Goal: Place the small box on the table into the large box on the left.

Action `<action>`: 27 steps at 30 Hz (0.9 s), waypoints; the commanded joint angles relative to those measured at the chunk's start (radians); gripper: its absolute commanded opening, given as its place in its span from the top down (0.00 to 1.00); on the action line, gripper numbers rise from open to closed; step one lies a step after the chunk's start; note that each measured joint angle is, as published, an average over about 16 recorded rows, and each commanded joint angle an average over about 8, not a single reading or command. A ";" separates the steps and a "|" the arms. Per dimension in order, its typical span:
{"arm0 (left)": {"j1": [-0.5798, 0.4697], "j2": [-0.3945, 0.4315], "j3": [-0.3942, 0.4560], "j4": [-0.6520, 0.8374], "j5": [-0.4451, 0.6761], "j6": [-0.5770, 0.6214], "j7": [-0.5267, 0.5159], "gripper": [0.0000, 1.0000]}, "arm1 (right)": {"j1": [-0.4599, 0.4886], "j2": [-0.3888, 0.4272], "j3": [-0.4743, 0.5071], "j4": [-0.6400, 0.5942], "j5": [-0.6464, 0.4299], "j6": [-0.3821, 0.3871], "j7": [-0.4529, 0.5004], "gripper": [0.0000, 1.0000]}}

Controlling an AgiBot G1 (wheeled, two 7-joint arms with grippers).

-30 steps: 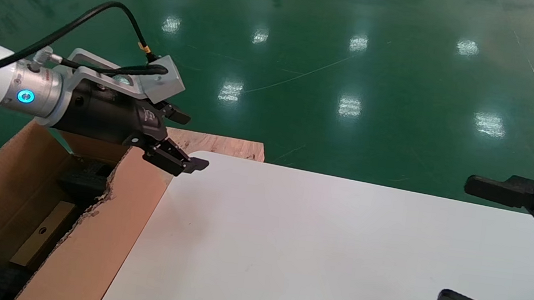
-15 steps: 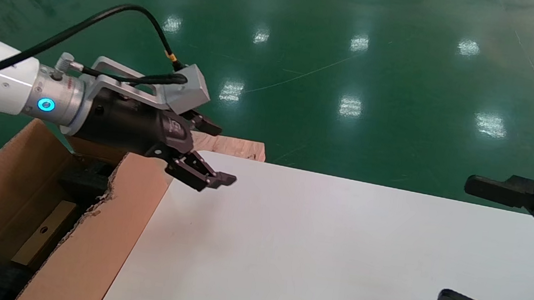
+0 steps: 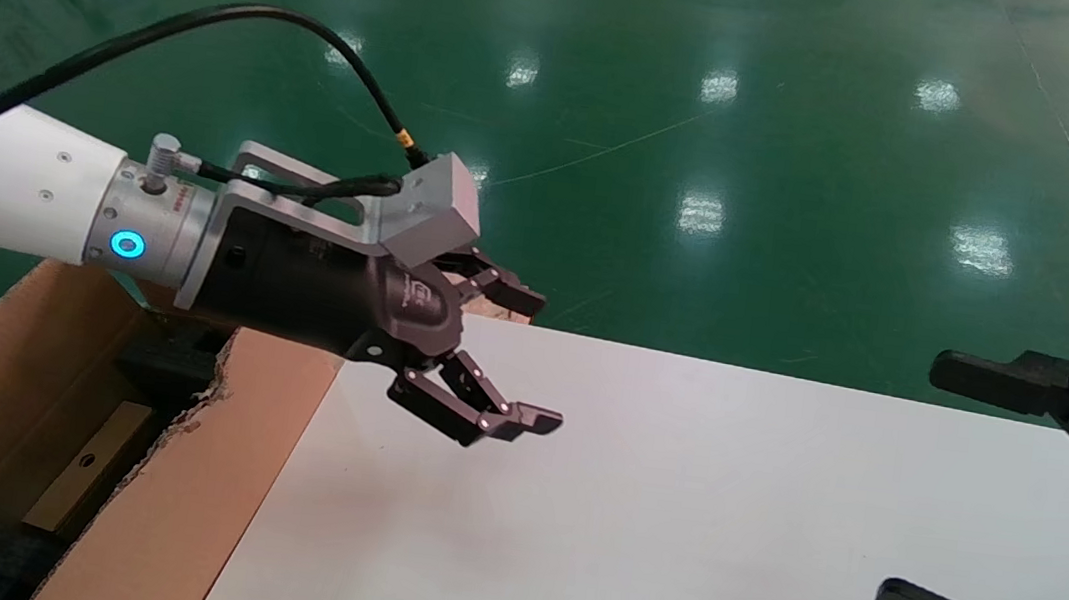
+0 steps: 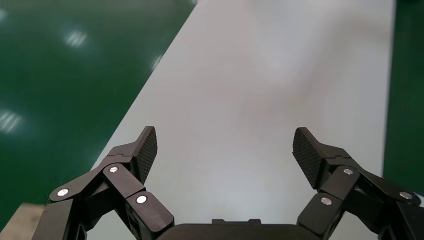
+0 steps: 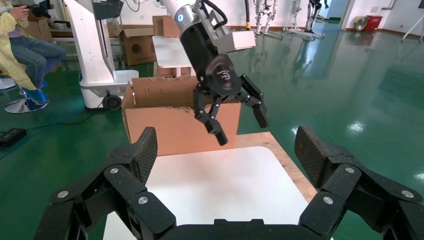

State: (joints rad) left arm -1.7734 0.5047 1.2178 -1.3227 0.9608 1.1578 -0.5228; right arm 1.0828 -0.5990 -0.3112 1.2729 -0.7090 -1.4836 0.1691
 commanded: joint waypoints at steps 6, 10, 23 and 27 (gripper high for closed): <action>0.141 0.021 -0.189 0.008 -0.046 0.068 0.067 0.00 | 0.000 0.000 0.000 0.000 0.000 0.000 0.000 0.00; 0.221 0.034 -0.296 0.012 -0.073 0.107 0.106 0.00 | 0.000 0.000 0.000 0.000 0.000 0.000 0.000 0.00; 0.483 0.074 -0.648 0.027 -0.159 0.233 0.232 0.00 | 0.000 0.000 -0.001 0.000 0.001 0.000 0.000 0.00; 0.564 0.086 -0.757 0.031 -0.186 0.272 0.270 0.00 | 0.000 0.000 -0.001 0.000 0.001 0.000 0.000 0.00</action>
State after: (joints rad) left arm -1.2109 0.5904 0.4627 -1.2917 0.7755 1.4297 -0.2531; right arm 1.0830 -0.5986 -0.3122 1.2729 -0.7084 -1.4832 0.1686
